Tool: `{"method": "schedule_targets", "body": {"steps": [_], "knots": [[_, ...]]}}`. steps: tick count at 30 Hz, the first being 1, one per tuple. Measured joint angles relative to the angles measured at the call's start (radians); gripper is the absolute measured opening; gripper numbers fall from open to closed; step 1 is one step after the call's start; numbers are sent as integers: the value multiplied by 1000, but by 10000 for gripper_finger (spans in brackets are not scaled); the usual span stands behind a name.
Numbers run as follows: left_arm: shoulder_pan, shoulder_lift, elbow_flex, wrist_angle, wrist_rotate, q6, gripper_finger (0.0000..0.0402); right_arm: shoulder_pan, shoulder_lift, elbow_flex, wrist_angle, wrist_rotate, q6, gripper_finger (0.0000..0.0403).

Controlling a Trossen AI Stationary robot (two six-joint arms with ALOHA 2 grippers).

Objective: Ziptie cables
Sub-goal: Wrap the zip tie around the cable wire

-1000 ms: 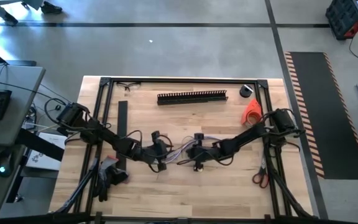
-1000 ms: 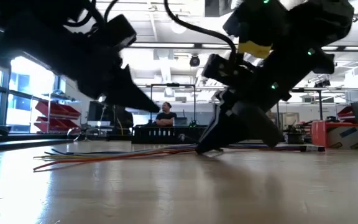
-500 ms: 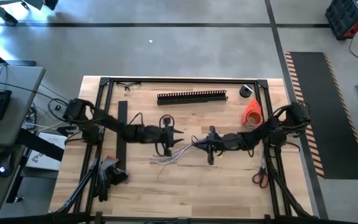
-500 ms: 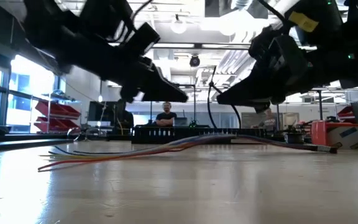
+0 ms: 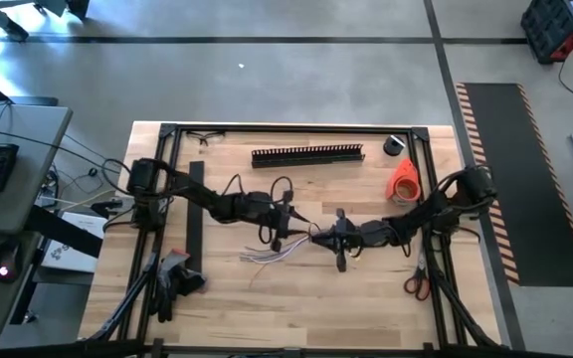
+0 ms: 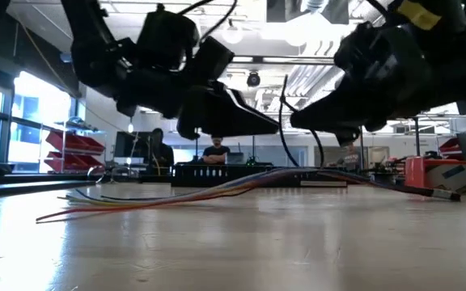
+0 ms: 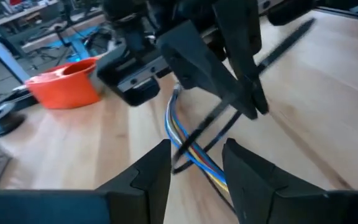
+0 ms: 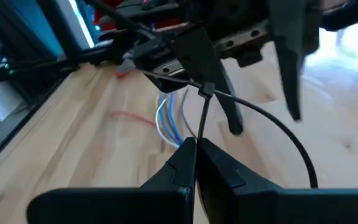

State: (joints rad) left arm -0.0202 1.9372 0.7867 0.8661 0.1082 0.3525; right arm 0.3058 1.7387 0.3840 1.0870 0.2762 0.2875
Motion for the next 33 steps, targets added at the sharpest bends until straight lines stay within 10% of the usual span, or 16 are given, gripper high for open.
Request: {"method": "schedule_targets", "body": {"steps": [25,33], "knots": [[-58,41,53,-42,-168,-90,0,22,48,0,-13,87,-4,4],[-102,34,219,-385,-211,-12,0,22,24,0,-126,37,76,98]]}}
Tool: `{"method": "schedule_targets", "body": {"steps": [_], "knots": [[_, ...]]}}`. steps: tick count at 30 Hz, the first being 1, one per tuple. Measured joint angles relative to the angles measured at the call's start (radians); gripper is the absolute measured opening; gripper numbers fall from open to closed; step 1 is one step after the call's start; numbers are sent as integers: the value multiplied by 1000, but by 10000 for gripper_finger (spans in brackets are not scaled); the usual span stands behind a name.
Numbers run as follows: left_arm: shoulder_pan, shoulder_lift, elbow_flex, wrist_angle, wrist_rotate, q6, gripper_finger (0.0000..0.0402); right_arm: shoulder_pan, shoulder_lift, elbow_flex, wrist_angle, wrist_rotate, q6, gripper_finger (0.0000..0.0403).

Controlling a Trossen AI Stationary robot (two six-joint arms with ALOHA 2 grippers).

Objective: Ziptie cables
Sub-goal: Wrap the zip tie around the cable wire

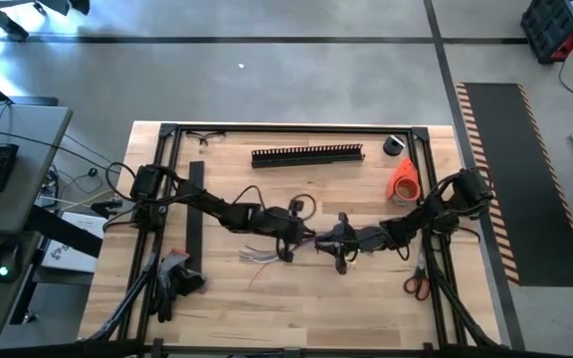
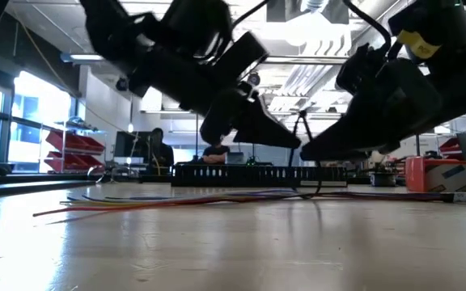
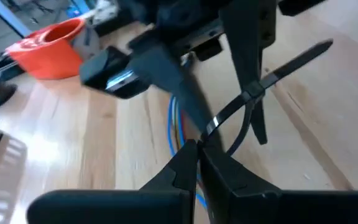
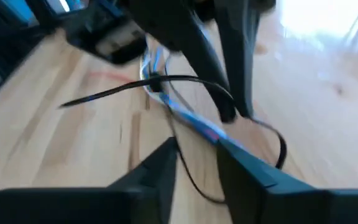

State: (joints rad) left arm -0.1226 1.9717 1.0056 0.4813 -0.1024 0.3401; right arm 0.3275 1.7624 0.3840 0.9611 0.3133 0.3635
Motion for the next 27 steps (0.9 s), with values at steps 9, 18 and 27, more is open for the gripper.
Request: {"method": "schedule_targets", "body": {"steps": [9,18,27], "knots": [[6,0,104,-138,15,79,0,11,-196,0,-410,-64,29,194],[15,0,104,-143,40,52,0,18,-252,0,-641,1,-7,203],[-6,0,104,-214,-19,22,0,-4,-149,6,-615,22,-107,108]]}}
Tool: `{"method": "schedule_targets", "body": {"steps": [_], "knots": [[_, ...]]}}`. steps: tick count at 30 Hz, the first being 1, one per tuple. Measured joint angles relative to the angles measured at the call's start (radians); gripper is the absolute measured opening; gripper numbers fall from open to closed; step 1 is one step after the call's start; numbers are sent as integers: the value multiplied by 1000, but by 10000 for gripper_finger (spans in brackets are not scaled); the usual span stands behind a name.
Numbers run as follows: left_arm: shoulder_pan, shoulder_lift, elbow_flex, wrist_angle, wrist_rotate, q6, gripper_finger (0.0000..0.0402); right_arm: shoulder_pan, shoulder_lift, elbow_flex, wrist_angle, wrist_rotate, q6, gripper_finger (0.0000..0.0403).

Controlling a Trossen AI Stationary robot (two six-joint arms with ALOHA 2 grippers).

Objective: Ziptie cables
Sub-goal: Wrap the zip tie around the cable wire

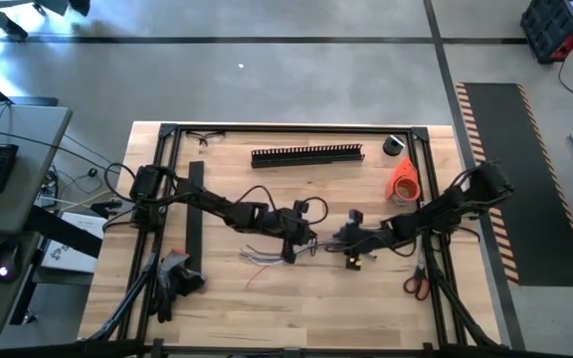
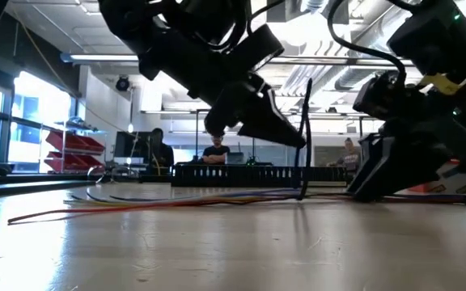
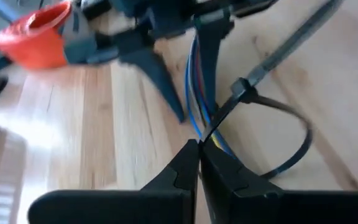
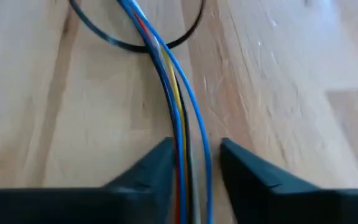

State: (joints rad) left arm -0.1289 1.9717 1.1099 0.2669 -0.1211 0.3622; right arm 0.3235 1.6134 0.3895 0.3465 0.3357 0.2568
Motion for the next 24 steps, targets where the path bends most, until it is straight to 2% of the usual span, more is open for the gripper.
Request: {"method": "schedule_targets", "body": {"steps": [3,4,8,11,14,17,21,24], "knots": [[-11,0,0,-41,-38,-50,0,-30,-1,0,1,10,-141,28],[-14,0,1,-57,-53,-76,0,-45,-1,-1,4,8,-195,15],[-32,-8,1,-138,-143,-176,0,-141,1,-3,39,-16,-414,11],[-58,-16,1,-179,-220,-222,0,-215,2,-5,79,-94,-621,3],[-88,-16,2,-193,-327,-256,0,-286,3,9,101,-124,-787,5],[-116,-16,2,-201,-478,-262,0,-343,5,36,90,-98,-874,13],[-138,-16,2,-202,-679,-247,0,-394,6,58,92,-54,-936,47],[-142,-16,2,-202,-795,-240,0,-404,-11,69,86,21,-888,89]]}}
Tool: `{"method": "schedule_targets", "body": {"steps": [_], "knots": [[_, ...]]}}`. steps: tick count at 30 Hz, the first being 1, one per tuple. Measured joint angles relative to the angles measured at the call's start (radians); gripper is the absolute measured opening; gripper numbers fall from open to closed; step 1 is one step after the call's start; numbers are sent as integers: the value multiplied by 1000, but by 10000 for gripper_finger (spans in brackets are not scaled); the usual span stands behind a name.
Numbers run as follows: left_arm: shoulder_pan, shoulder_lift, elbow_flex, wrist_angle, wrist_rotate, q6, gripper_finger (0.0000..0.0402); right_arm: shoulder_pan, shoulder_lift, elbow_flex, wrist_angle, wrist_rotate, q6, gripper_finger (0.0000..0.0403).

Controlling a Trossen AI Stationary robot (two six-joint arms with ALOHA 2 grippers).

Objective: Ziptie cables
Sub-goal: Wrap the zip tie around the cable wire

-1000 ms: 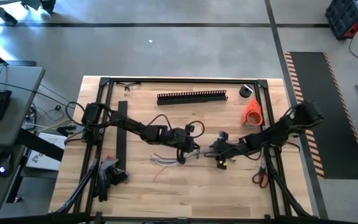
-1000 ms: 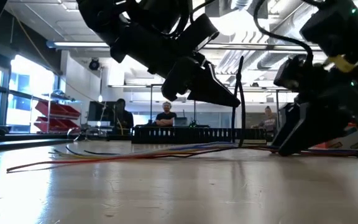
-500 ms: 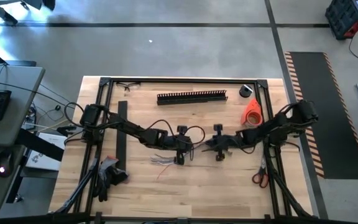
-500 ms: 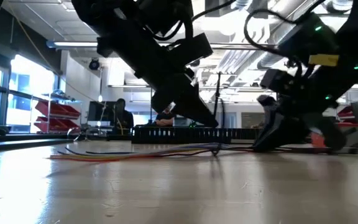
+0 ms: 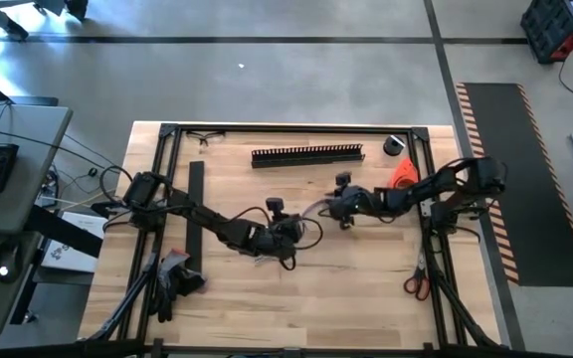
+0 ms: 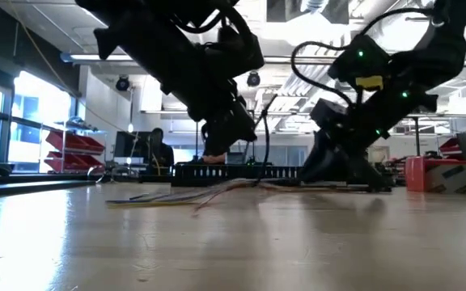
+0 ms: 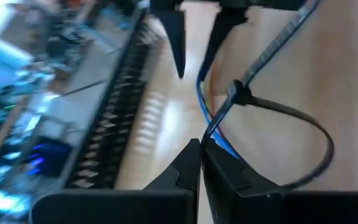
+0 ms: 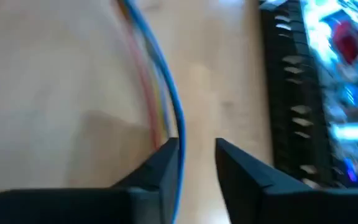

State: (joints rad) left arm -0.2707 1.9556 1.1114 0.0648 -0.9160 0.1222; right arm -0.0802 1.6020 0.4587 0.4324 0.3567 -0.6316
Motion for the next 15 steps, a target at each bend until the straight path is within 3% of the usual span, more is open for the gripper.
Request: {"method": "schedule_targets", "body": {"steps": [4,7,11,15], "knots": [[0,0,-1,-1,-97,-17,0,34,-54,12,-1,50,184,144],[6,3,-1,7,-140,-47,0,76,-100,12,-21,-23,369,174],[15,33,-2,41,-144,-98,0,149,-118,-2,-14,-144,559,189],[15,72,-2,112,-152,-79,0,229,-85,-17,99,-104,691,190]]}}
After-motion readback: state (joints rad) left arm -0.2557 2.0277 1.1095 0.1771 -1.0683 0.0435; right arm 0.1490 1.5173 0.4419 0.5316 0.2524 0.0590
